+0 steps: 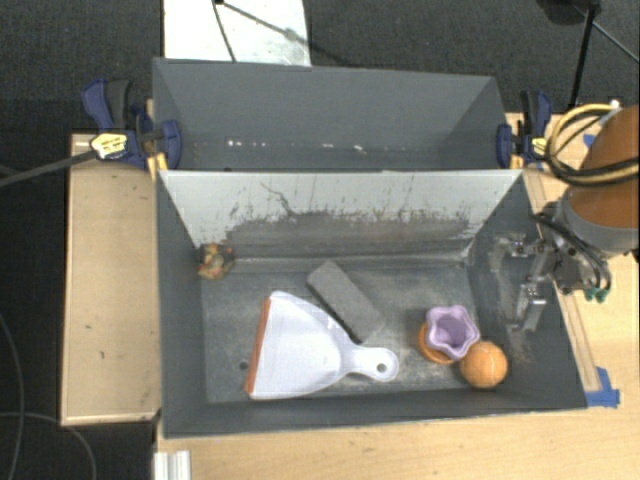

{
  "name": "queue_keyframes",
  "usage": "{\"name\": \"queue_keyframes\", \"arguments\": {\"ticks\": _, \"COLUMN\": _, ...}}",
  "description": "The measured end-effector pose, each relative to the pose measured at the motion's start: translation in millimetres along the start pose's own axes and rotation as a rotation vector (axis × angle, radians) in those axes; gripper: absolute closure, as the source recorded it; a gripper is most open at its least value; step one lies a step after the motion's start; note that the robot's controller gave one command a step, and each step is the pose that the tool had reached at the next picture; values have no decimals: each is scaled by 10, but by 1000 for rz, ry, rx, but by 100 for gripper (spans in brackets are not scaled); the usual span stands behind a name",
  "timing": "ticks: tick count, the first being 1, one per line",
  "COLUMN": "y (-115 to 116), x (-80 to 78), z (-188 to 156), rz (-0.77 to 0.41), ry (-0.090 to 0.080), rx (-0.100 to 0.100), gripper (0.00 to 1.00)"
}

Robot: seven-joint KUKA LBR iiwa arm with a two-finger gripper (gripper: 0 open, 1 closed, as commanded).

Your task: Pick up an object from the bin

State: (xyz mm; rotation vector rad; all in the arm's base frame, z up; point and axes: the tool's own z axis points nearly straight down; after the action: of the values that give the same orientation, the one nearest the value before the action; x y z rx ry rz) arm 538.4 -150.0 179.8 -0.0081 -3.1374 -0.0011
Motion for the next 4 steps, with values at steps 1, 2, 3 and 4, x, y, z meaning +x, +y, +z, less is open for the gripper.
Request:
{"name": "queue_keyframes", "arguments": {"ticks": 1, "y": 8, "x": -18, "z": -47, "rz": -5, "ry": -8, "rx": 2, "gripper": 0}}
{"name": "queue_keyframes", "arguments": {"ticks": 2, "y": 193, "x": 94, "z": 477, "rz": -7, "ry": -13, "rx": 3, "gripper": 0}}
{"name": "queue_keyframes", "arguments": {"ticks": 3, "y": 345, "x": 239, "z": 1001, "rz": -98, "ry": -12, "rx": 4, "gripper": 0}}
{"name": "queue_keyframes", "arguments": {"ticks": 4, "y": 383, "x": 399, "z": 1124, "rz": -79, "ry": -12, "rx": -8, "gripper": 0}}
